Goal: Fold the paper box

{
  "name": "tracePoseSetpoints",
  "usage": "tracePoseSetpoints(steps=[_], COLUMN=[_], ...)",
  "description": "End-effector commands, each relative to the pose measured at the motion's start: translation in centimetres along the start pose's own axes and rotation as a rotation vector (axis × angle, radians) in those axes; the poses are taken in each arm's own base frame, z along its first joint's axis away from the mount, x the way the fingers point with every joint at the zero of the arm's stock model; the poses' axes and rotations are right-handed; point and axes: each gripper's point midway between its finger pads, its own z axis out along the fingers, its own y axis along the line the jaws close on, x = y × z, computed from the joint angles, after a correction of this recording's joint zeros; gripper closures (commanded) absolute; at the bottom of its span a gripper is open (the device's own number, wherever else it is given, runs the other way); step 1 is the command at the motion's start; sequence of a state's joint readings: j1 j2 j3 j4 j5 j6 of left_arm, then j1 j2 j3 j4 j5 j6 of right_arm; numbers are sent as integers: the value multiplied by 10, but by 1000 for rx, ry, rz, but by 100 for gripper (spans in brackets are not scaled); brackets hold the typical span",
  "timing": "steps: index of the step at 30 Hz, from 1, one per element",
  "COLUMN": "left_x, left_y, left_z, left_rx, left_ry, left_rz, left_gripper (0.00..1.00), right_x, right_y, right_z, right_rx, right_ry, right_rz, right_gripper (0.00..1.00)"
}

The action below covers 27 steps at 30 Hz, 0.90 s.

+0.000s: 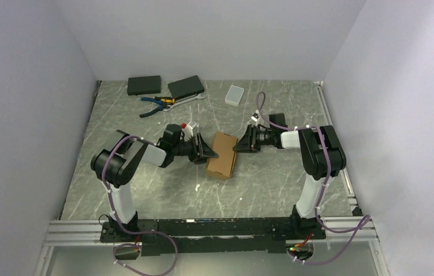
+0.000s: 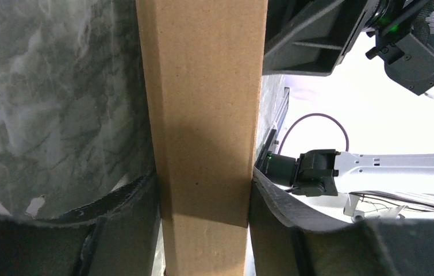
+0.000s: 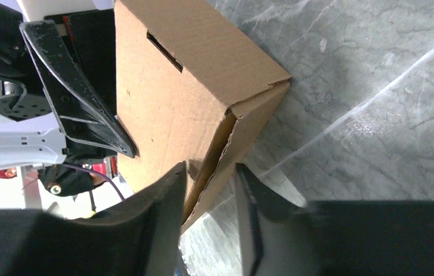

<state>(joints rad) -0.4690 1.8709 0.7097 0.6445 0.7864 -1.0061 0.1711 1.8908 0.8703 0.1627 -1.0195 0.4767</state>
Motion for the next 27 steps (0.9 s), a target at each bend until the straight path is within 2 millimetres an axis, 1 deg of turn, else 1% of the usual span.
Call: tracePoseSetpoints(steps=[1,2,5,7,10,12,13,14,16,18,19,22,24,27], left_x=[-14,-15,-19,-22,-26,-28,-35,-36,-35,-38,-39,-45,-48,-48], left_y=[-22,-23,-24,-25,-25,-22,-21,-19,-9,-4,-2,4,6,12], left_z=[-4,-6,-16,-25,-39,-50,-56,-63,-81,-94,-99,-108,-108,-106], left_rx=[33,29,3,-25,-92,-180,-247,-301,-439,-537,-577,-679,-743,-857], left_ry=[-32,-36,-53,-63,-71,-70,-81,-76,-51,-45,-37,-15,10,56], left_rz=[76,82,100,116,151,191,219,239,264,284,288,305,323,365], left_gripper=[48,48,50,50,51,53,53,54,54,54,54,55,55,55], right_x=[-13,-15,-25,-32,-43,-51,-55,-59,-65,-66,-69,-72,-72,-73], right_y=[12,16,26,31,36,38,39,42,45,51,49,50,51,53], right_z=[-5,-8,-19,-29,-46,-59,-65,-71,-80,-84,-91,-98,-99,-102], right_rx=[-19,-22,-18,-4,7,15,21,26,31,26,35,36,34,33], right_ry=[-15,-19,-48,-72,-115,-148,-165,-184,-212,-222,-242,-258,-261,-269], right_rz=[-98,-113,-172,-212,-252,-273,-289,-308,-330,-345,-344,-343,-342,-347], right_gripper=[54,48,42,39,38,38,38,38,37,37,37,37,37,37])
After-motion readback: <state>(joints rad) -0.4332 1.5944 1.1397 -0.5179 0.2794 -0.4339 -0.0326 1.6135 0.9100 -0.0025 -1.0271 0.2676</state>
